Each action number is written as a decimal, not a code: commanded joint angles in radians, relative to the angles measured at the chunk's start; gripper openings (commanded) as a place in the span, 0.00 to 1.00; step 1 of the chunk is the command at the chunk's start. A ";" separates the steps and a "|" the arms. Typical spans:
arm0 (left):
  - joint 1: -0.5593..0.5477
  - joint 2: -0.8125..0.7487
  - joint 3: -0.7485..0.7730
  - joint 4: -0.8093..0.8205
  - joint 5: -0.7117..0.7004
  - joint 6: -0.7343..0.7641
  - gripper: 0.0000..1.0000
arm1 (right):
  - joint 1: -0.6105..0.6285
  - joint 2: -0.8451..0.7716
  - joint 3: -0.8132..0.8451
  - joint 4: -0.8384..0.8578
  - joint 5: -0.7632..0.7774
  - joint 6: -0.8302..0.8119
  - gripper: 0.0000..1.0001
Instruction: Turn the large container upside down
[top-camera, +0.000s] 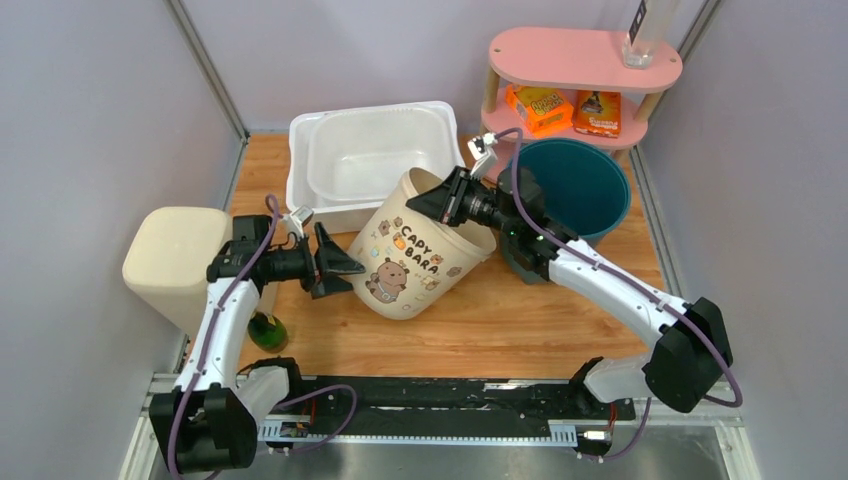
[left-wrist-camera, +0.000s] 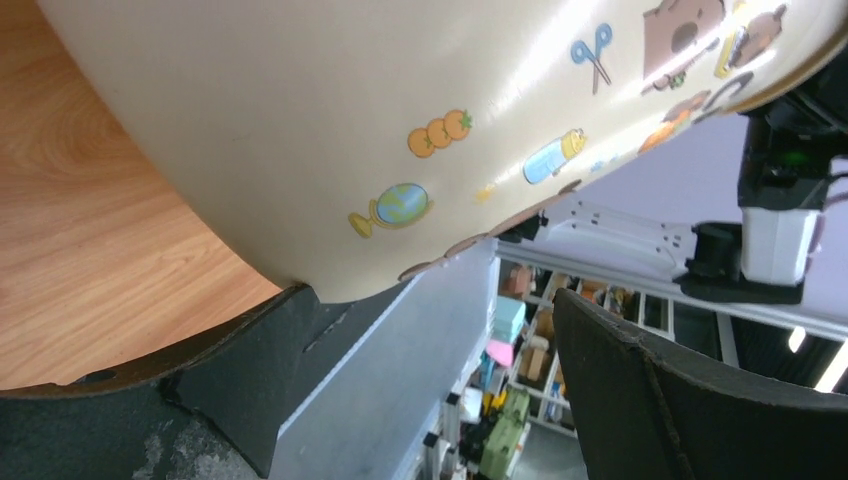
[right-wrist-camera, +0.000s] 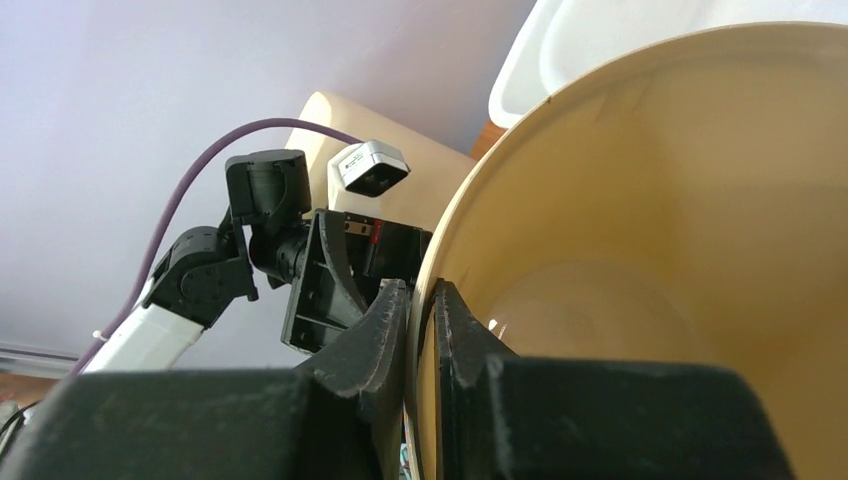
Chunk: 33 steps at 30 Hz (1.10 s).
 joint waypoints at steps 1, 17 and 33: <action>0.043 -0.038 0.045 -0.133 -0.163 0.087 1.00 | 0.015 0.037 0.083 0.030 0.026 -0.034 0.00; 0.090 -0.033 -0.162 0.145 -0.088 -0.160 1.00 | 0.064 0.167 0.193 -0.066 0.176 0.124 0.00; 0.089 0.115 -0.167 0.912 0.005 -0.596 1.00 | -0.146 0.169 0.264 -0.354 0.016 -0.455 0.55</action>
